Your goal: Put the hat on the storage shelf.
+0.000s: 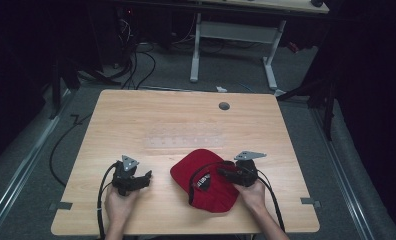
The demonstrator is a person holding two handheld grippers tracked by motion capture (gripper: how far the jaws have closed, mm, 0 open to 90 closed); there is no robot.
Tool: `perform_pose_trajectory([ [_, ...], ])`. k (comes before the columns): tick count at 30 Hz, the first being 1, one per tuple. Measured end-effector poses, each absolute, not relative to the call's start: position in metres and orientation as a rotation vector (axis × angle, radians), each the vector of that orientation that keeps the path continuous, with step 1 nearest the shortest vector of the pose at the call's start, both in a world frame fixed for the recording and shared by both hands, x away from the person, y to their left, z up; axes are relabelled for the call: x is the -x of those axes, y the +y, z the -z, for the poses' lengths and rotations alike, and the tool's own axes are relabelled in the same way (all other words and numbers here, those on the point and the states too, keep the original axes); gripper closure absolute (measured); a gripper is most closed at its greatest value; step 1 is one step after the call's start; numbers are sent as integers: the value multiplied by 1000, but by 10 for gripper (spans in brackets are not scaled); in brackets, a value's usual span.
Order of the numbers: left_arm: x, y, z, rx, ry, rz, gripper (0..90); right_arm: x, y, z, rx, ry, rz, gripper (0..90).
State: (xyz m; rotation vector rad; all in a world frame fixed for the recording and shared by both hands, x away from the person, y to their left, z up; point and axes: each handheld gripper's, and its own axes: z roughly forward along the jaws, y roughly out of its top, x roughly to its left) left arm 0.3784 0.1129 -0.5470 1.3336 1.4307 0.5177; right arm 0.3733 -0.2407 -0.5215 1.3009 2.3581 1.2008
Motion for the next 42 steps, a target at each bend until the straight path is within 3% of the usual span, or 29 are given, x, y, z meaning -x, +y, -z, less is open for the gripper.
perform_pose_trajectory([
  [7, -379, 112, 547, -1331, 1429, -514, 268, -370, -245, 519, -1293, 2370, -1248, 807],
  [9, -376, 112, 547, -1348, 1400, -499, 318, -369, -247, 519, -1294, 2368, -1258, 819],
  [12, -376, 112, 547, -1351, 1397, -496, 339, -368, -249, 517, -1302, 2369, -1274, 830],
  [22, -375, 110, 547, -1374, 1388, -487, 265, -364, -257, 506, -1337, 2362, -1357, 840],
  [42, -340, 85, 513, -1406, 1155, -404, 235, -357, -274, 476, -1369, 2309, -1437, 845],
])
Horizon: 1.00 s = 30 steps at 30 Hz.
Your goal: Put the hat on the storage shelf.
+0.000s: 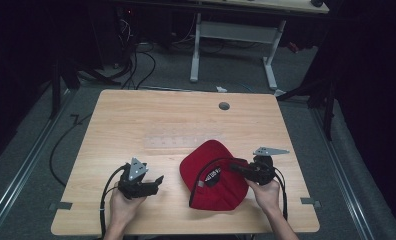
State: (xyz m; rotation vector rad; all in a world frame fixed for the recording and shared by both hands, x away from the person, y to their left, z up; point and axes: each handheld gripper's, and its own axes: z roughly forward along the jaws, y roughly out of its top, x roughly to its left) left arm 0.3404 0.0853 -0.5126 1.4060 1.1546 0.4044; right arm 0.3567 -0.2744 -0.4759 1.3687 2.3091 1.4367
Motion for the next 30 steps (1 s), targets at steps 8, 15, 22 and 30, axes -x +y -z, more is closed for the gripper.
perform_pose_trajectory([
  [8, -328, 70, 508, -1442, 1080, -375, 233, -359, -280, 470, -1401, 2289, -1475, 845],
  [15, -320, 49, 513, -1500, 1031, -348, 209, -360, -282, 463, -1412, 2288, -1491, 846],
  [22, -316, 38, 515, -1541, 993, -351, 191, -360, -280, 452, -1393, 2293, -1527, 846],
  [30, -316, 31, 519, -1560, 987, -363, 168, -360, -278, 440, -1370, 2303, -1560, 846],
])
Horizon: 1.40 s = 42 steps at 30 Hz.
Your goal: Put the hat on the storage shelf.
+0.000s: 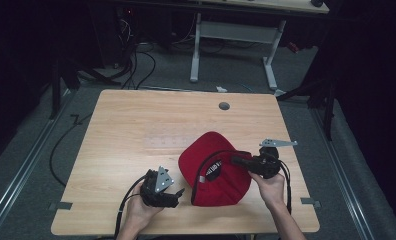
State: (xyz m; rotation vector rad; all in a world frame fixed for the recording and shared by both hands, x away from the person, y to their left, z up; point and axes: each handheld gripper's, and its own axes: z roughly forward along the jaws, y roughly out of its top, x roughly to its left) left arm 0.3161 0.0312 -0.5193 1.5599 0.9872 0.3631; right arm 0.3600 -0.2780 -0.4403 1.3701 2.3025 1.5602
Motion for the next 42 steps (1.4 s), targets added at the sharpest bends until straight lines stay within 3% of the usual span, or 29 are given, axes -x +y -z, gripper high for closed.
perform_pose_trajectory([
  [16, -316, 29, 510, -1512, 964, -328, 157, -362, -263, 437, -1358, 2367, -1553, 845],
  [36, -311, 22, 507, -1570, 889, -420, 166, -367, -253, 440, -1428, 2436, -1465, 844],
  [42, -310, 22, 509, -1591, 875, -459, 217, -368, -250, 441, -1434, 2451, -1453, 843],
])
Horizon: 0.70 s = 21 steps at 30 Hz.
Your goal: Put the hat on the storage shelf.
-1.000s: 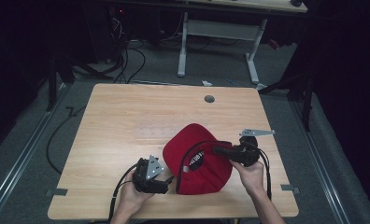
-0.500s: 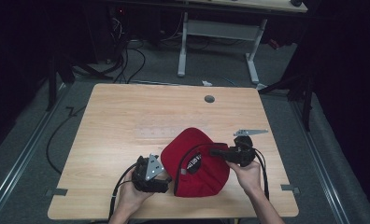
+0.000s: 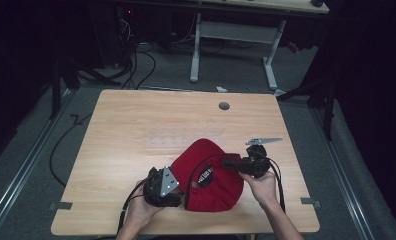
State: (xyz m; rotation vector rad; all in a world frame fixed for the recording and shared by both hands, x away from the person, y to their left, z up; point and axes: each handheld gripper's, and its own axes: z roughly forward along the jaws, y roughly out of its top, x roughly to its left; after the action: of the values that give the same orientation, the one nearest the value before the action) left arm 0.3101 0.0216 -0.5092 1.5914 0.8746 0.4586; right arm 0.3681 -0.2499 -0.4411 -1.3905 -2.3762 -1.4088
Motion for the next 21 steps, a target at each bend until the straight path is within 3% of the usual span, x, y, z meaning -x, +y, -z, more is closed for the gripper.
perform_pose_trajectory([
  [14, -314, 27, 506, -1578, 884, -541, 416, -369, -242, 446, 1368, -2352, 1372, 841],
  [21, -305, 18, 509, -1643, 808, -530, 526, -369, -235, 446, 1330, -2349, 1375, 840],
])
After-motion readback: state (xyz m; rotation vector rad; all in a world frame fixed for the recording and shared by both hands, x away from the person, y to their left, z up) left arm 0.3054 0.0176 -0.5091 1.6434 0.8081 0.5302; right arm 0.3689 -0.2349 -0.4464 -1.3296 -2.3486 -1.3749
